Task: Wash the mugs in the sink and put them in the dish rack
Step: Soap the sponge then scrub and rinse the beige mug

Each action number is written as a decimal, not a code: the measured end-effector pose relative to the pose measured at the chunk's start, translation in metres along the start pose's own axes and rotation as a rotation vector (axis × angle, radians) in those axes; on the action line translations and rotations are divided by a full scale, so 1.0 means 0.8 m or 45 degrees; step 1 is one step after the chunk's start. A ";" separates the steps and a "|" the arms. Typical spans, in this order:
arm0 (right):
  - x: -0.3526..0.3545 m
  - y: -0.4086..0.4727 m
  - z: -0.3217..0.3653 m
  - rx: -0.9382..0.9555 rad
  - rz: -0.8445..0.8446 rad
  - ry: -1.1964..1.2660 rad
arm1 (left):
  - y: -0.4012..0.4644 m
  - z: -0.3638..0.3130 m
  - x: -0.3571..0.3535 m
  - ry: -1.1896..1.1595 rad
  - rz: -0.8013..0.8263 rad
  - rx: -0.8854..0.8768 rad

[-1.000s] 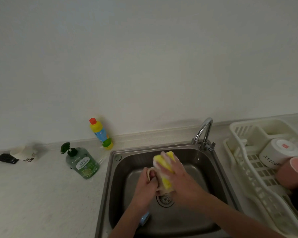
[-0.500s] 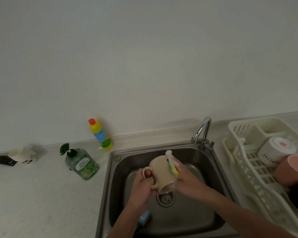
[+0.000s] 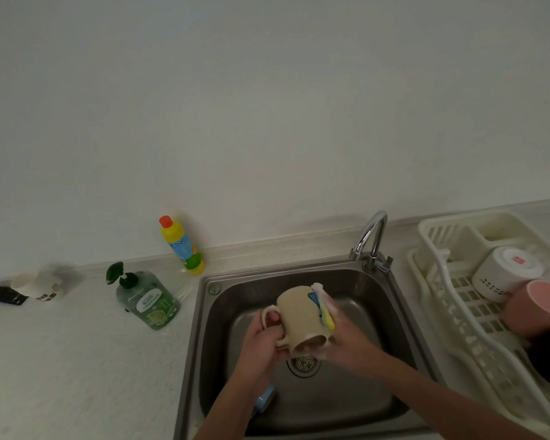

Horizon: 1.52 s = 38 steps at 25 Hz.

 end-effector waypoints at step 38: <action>-0.027 -0.030 0.019 0.229 -0.159 -0.644 | -0.014 0.020 -0.007 0.143 -0.032 0.010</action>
Point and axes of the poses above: each hand's wrist, its own y-axis towards the middle knuckle, its own x-axis out of the back of the hand, z = x × y, the point moved 4 cm from there along y, towards the middle knuckle, and after that the axes turned 13 degrees about -x, right-handed, at the moved point
